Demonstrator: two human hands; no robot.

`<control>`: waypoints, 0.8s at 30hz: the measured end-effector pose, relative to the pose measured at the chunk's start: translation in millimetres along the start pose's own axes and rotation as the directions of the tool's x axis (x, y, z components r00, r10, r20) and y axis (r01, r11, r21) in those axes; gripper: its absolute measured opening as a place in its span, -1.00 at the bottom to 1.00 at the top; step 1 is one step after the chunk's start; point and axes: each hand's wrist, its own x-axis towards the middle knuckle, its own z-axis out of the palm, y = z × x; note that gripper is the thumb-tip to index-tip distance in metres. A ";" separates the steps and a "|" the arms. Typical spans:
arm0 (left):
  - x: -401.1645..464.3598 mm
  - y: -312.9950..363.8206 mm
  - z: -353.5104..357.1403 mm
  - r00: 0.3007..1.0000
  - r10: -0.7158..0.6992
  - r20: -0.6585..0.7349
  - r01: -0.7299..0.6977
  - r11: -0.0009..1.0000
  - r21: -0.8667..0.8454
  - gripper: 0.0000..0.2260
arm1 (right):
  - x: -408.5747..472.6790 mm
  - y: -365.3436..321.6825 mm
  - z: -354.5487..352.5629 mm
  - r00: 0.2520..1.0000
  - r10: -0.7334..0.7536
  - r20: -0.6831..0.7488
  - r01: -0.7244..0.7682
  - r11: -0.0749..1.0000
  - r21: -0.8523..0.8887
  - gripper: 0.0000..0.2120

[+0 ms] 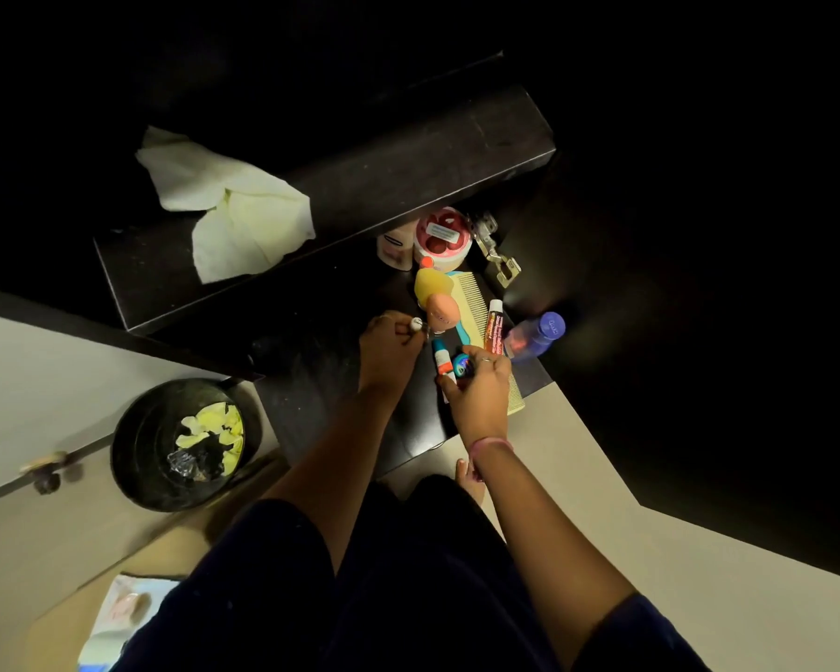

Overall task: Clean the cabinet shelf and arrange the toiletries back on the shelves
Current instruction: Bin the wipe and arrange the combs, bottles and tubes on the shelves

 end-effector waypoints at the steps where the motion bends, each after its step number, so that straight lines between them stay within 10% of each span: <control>1: 1.0 -0.8 3.4 1.000 0.001 -0.003 -0.001 1.000 -0.007 -0.87 | 1.0 -0.4 1.6 1.000 -0.006 -0.011 0.006 1.000 -0.017 -0.55; 24: 7.7 -6.8 20.3 0.994 -0.091 -0.064 0.085 0.991 -0.100 -0.75 | 0.8 -4.4 -12.0 0.994 -0.109 0.011 0.109 0.970 -0.218 -0.57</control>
